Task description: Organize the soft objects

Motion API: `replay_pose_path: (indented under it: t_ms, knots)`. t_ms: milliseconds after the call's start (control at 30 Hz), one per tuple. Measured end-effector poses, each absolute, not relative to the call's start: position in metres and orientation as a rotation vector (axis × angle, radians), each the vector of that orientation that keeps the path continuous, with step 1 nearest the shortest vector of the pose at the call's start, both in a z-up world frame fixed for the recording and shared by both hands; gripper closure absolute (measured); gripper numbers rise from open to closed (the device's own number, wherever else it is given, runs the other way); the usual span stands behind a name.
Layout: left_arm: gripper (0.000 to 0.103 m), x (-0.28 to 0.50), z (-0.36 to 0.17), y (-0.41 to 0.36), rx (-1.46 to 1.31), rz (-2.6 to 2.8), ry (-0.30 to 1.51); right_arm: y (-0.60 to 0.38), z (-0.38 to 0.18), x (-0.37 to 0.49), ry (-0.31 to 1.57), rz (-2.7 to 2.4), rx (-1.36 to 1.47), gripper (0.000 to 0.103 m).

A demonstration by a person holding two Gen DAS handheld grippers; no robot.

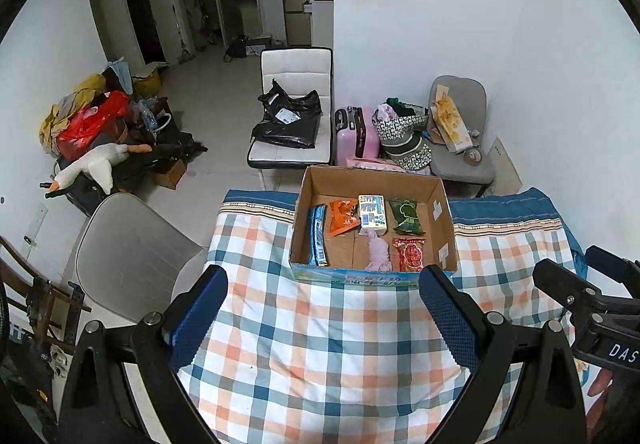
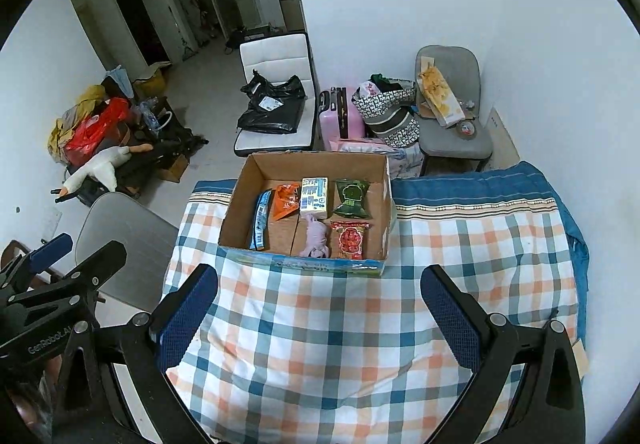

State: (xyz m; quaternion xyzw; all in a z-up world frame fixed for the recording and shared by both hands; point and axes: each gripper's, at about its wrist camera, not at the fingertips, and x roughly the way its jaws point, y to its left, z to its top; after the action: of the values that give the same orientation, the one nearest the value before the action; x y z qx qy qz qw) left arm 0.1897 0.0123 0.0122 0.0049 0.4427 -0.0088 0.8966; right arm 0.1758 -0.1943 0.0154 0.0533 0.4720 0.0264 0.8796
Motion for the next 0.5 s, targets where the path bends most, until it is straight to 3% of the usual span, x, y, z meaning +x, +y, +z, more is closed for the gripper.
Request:
replay_pose_path:
  t_ms: [500]
  knots:
    - [0.005, 0.182, 0.025, 0.011, 0.017, -0.012, 0.878, -0.197, 0.029, 0.173, 0.963, 0.058, 0.097, 0.000]
